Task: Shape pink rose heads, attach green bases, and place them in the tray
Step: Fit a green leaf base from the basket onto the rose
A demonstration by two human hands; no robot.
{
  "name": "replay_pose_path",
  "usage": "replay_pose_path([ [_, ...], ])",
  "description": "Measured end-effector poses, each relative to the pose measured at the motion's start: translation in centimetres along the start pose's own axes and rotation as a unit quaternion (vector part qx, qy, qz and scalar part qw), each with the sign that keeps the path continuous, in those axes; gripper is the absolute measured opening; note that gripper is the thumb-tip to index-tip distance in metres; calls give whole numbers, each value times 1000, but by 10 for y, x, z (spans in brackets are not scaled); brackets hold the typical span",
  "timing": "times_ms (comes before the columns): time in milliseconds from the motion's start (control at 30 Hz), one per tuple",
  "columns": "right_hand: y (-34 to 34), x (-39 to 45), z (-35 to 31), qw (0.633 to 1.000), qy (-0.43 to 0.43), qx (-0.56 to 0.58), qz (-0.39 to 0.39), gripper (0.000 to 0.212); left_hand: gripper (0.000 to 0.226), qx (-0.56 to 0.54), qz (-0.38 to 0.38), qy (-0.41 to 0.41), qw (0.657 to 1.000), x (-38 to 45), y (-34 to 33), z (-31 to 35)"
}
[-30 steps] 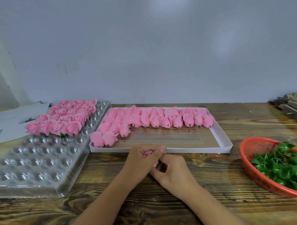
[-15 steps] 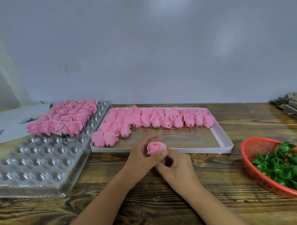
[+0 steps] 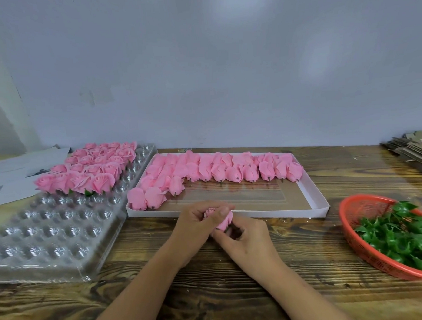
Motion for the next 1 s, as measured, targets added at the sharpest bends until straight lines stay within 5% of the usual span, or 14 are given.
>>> replay_pose_path([
  [200, 2, 0, 3, 999, -2, 6, 35, 15, 21, 26, -45, 24, 998, -1, -4, -3],
  [367, 2, 1, 5, 1000, -10, -6, 24, 11, 53, 31, -39, 23, 998, 4, -2, -9],
  [567, -3, 0, 5, 999, -17, -30, -23, 10, 47, -3, 8, 41, 999, 5, 6, -8],
  [1000, 3, 2, 8, 996, -62, 41, 41, 4, 72, 63, -36, 70, 995, 3, -1, -17],
])
Point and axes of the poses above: each hand's wrist, its own x-axis towards the middle knuckle, its own y-axis out of the back of the hand, z = x × y, the point moved 3 cm from there along x, towards the middle knuckle, and after that the axes turned 6 degrees about z, right-handed, at the moved point
